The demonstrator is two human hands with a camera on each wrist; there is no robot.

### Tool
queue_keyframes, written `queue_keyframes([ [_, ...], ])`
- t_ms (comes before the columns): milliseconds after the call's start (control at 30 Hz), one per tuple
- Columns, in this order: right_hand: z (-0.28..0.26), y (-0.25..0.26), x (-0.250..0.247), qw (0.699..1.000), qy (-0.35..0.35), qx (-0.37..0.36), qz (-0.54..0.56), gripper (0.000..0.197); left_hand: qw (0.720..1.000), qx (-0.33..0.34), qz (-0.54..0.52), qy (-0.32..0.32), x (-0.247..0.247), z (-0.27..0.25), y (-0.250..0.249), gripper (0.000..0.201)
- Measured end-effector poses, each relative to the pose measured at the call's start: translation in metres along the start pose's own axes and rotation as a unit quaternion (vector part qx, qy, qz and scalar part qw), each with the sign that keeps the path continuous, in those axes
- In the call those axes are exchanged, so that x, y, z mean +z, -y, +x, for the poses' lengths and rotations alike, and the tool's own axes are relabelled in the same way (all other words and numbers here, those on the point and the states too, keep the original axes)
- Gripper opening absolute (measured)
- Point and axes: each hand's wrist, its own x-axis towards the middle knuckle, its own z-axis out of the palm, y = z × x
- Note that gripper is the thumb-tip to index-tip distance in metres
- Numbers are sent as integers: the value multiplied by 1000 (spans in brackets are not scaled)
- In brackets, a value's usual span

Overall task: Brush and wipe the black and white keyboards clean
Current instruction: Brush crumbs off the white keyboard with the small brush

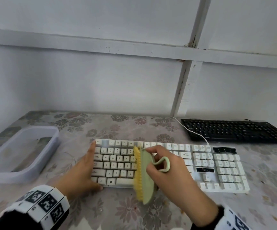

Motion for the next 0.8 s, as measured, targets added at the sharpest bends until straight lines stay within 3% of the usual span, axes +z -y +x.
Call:
queue_keyframes([
  [167, -8, 8, -15, 999, 36, 31, 24, 31, 1000, -8, 3, 2, 0, -1, -1, 133],
  [333, 12, 25, -28, 995, -86, -20, 42, 32, 1000, -14, 3, 5, -1, -3, -4, 133],
  [400, 19, 25, -24, 995, -93, -35, 24, 33, 1000, -14, 6, 6, -2, -4, -5, 133],
  [500, 18, 18, -11, 998, -45, -36, -13, 28, 1000, -20, 9, 12, -3, -4, -7, 132],
  [700, -9, 6, -3, 998, 59, 17, 19, 23, 1000, -13, 7, 5, -3, -4, -8, 132],
  [800, -9, 14, -15, 998, 53, 29, 33, 26, 1000, -14, 4, 3, -4, -5, -10, 131],
])
